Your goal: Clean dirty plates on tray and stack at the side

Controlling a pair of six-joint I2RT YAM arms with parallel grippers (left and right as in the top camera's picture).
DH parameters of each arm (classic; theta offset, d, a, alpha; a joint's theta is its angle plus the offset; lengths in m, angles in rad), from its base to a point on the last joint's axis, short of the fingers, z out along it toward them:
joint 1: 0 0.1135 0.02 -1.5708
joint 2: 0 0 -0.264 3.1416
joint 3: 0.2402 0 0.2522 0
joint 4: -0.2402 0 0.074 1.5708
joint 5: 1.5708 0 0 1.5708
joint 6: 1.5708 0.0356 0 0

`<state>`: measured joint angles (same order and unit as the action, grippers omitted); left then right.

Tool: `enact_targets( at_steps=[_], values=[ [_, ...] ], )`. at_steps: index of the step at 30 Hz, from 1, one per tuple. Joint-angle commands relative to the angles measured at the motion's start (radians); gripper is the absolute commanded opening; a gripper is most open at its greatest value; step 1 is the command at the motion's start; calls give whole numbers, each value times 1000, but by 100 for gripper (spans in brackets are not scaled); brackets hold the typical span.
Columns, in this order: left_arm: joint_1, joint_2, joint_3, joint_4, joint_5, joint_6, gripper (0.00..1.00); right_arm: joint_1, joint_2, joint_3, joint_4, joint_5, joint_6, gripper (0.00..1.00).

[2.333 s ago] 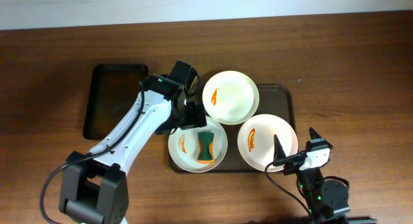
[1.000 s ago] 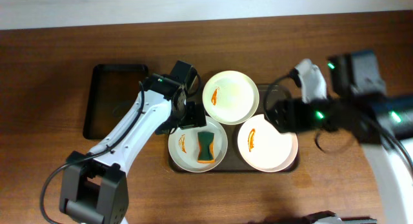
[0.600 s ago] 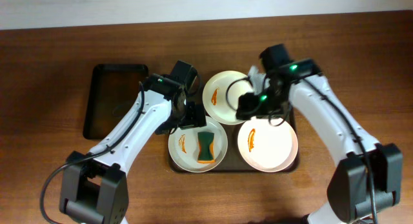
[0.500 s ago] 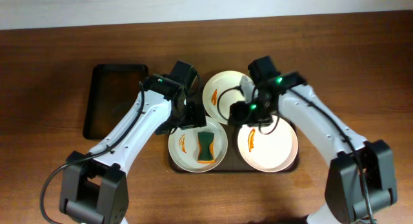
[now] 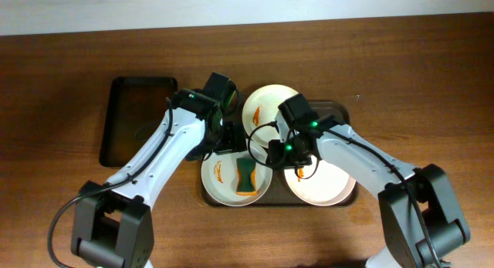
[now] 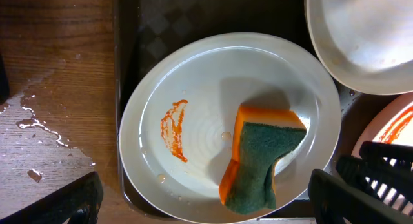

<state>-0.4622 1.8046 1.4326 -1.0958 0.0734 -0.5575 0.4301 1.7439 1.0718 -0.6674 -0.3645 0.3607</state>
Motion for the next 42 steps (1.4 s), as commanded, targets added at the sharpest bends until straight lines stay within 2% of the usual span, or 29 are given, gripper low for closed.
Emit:
enact_targets(
  at_steps=[1, 13, 16, 19, 20, 21, 28, 30, 31, 34, 38, 42],
  values=[
    [5, -10, 9, 0, -3, 13, 100, 13, -2, -39, 63, 53, 23, 35],
    [5, -10, 9, 0, -3, 13, 100, 52, 63, -80, 159, 89, 31, 33],
    [5, -10, 9, 0, -3, 13, 100, 52, 63, -79, 147, 89, 29, 22],
    [5, -10, 9, 8, 5, 12, 100, 38, 63, -79, 138, 89, 29, 18],
    [5, -10, 9, 11, 8, 12, 100, 28, 63, -79, 133, 89, 29, 10],
    [5, -10, 9, 11, 8, 12, 100, 20, 63, -79, 125, 89, 29, 7],
    [4, 6, -17, 10, 39, 24, 100, 13, 63, -79, 124, 88, 30, 4],
    [4, 20, -67, 48, 164, 130, 100, 13, 63, -79, 126, 87, 29, 4],
    [4, 26, -101, 70, 201, 137, 96, 13, 63, -79, 129, 85, 30, 4],
    [4, 28, -205, 170, 251, 137, 66, 13, 63, -79, 133, 84, 30, 4],
    [2, 28, -270, 282, 328, 137, 42, 13, 63, -79, 134, 85, 30, 4],
    [-39, 28, -274, 338, 353, 137, 50, 13, 63, -79, 134, 85, 30, 4]
  ],
)
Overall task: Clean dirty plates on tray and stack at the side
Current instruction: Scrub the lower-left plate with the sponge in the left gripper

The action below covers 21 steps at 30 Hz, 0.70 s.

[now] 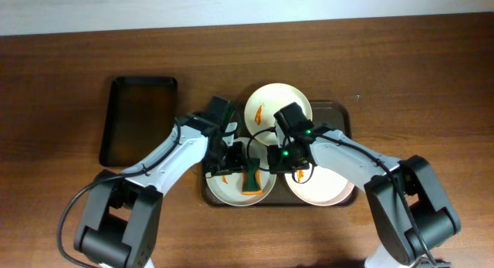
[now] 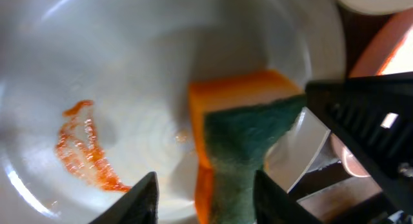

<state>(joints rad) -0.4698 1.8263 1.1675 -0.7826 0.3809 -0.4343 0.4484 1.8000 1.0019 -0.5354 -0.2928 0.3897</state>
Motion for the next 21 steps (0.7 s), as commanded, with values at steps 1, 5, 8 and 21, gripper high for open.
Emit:
enact_targets(
  at_steps=[1, 5, 8, 21],
  values=[
    [-46, 6, -8, 41, 42, 13, 51, -5, 6, -9, 2, 13, 1, 4],
    [-60, 7, -8, 62, -3, -24, 50, -5, 6, -9, 2, 13, 1, 4],
    [-61, 11, -8, 84, -1, -24, 50, -5, 6, -8, 2, 13, 1, 4],
    [-111, 122, -9, 123, -58, -54, 31, -5, 6, -8, 2, 13, 1, 4]
  ],
)
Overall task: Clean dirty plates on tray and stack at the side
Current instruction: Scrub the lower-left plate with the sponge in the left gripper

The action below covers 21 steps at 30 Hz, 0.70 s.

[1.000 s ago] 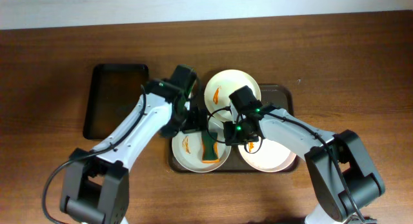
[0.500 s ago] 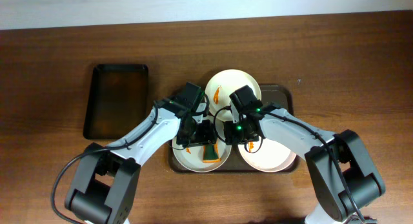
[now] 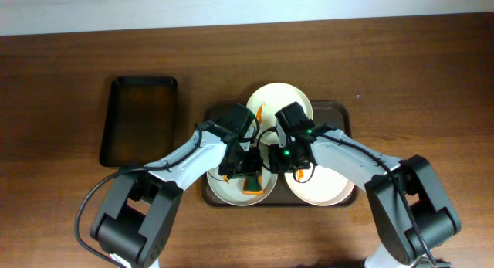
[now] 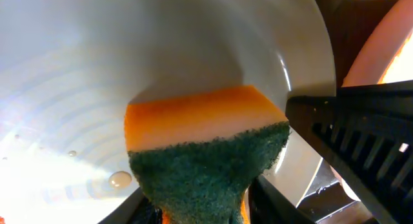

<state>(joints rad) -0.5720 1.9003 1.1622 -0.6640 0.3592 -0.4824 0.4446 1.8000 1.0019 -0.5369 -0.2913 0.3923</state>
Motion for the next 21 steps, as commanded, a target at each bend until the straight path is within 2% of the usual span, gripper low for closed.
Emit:
enact_targets(
  at_steps=[1, 3, 4, 7, 11, 16, 18, 21],
  values=[
    [-9, 52, -3, -4, -63, -6, 25, -1, 6, -8, 3, 11, -2, 4],
    [-3, 52, -3, -13, -103, -6, 14, -1, 6, -8, 3, 11, -2, 4],
    [4, 52, -3, -16, -123, -6, 0, -1, 6, -8, 3, 12, -2, 4],
    [41, 52, -3, -83, -307, -66, 0, -1, 6, -8, 3, 12, -2, 4],
    [93, 52, -2, -94, -367, -64, 0, -1, 6, -8, 3, 12, -2, 4],
    [161, 52, 23, -189, -581, -63, 0, -1, 6, -8, 6, 12, -2, 4],
    [168, 52, 66, -240, -603, -63, 0, -1, 6, -8, 7, 12, -2, 4],
    [169, 48, 215, -378, -560, -63, 0, -1, 6, -8, 7, 12, -2, 4]
  ],
)
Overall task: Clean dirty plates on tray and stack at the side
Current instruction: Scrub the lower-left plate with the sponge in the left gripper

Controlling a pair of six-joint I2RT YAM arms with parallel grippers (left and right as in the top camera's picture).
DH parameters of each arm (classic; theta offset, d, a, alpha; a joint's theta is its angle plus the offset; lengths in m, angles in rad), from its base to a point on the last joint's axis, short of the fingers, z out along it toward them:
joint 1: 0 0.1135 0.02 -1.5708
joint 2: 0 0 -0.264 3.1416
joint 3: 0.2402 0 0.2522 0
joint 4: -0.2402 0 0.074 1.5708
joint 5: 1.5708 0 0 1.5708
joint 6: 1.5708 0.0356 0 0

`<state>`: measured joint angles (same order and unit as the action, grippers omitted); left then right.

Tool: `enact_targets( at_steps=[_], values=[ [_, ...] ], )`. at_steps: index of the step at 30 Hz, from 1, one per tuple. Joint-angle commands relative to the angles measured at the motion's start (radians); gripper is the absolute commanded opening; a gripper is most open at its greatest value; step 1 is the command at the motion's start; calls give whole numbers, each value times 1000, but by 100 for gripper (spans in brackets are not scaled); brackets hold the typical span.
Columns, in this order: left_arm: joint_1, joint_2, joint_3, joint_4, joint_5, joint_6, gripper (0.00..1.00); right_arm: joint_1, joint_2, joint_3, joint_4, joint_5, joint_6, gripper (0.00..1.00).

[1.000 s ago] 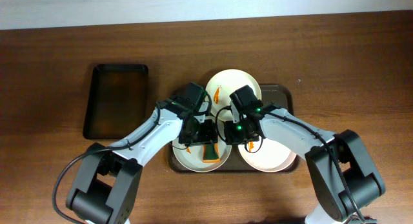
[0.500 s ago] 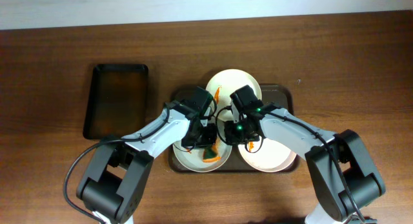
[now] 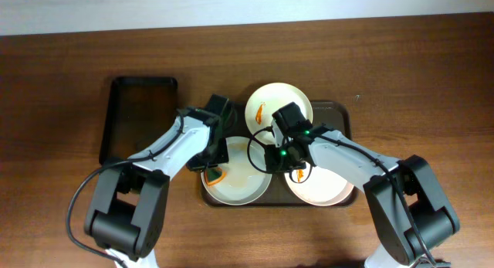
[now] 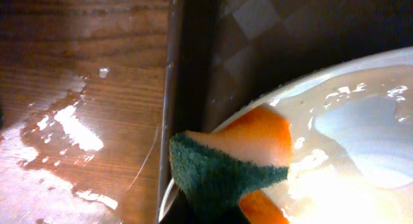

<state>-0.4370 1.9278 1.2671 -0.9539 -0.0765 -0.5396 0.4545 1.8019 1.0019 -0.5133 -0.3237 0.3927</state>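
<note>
My left gripper (image 3: 217, 164) is shut on the orange and green sponge (image 4: 227, 164), which is pressed on the left rim of the front-left white plate (image 3: 243, 183). That plate's surface looks wet in the left wrist view, and the sponge covers its left part. My right gripper (image 3: 269, 157) sits on this plate's right rim, apparently shut on it. A back plate (image 3: 282, 104) carries an orange smear (image 3: 260, 111). The front-right plate (image 3: 324, 187) lies partly under the right arm. All three rest on the dark tray (image 3: 343, 113).
A second black tray (image 3: 139, 117) lies to the left on the wooden table (image 3: 432, 83). The wood just left of the plates' tray shows water patches (image 4: 58, 127). My two arms cross close together over the plates.
My left gripper moved with the sponge from the right half of the front-left plate to its left rim. The right gripper has kept its place on the plate's right rim.
At first the sponge lay loose in the front-left plate beside an orange smear, my left gripper open above it. Then the left gripper was down around the sponge, later shut on it at the plate's right side. Now the sponge is at the left where the smear was.
</note>
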Motion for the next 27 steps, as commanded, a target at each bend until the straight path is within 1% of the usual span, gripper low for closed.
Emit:
enact_targets(
  at_steps=[1, 2, 4, 5, 8, 11, 14, 15, 17, 18, 19, 20, 22, 23, 24, 27],
  values=[
    [33, 18, 159, -126, -100, -5, 0, -11, 5, -8, -16, 44, -2, 4],
    [32, 14, 201, -150, -63, 7, 0, -11, 5, -8, -14, 44, -3, 4],
    [32, 11, 258, -153, 109, 124, 0, -11, 5, -8, -14, 44, -2, 4],
    [32, 11, 262, -151, 188, 153, 0, -11, 5, -8, -13, 44, -2, 4],
    [29, 15, 219, -146, 316, 154, 0, -11, 5, -8, -13, 39, -2, 4],
    [11, 23, 121, -92, 341, 153, 0, -11, 5, -8, -13, 37, -3, 4],
    [-8, 35, 9, 8, 369, 169, 0, -11, 5, -8, -13, 36, -3, 4],
    [-8, 37, -15, 20, 369, 208, 0, -11, 5, -8, -14, 36, -3, 4],
    [-5, 37, -39, 24, 363, 333, 0, -11, 5, -8, -13, 37, -3, 4],
    [-5, 37, -44, 26, 324, 377, 0, -11, 5, -8, -13, 37, -3, 4],
    [-5, 37, -48, 33, 268, 378, 0, -11, 5, -8, -12, 37, -3, 4],
    [-6, 37, -59, 46, 174, 377, 0, -11, 5, -8, -12, 37, -3, 4],
    [-6, 37, -91, 87, 72, 377, 0, -11, 5, -8, -13, 37, -3, 4],
    [-6, 37, -130, 122, -46, 376, 0, -11, 5, -8, -13, 37, -3, 4],
    [-6, 37, -144, 134, -103, 370, 0, -11, 5, -8, -13, 37, -3, 4],
    [-6, 37, -170, 132, -370, 247, 0, -11, 5, -8, -13, 37, -3, 4]
  ],
)
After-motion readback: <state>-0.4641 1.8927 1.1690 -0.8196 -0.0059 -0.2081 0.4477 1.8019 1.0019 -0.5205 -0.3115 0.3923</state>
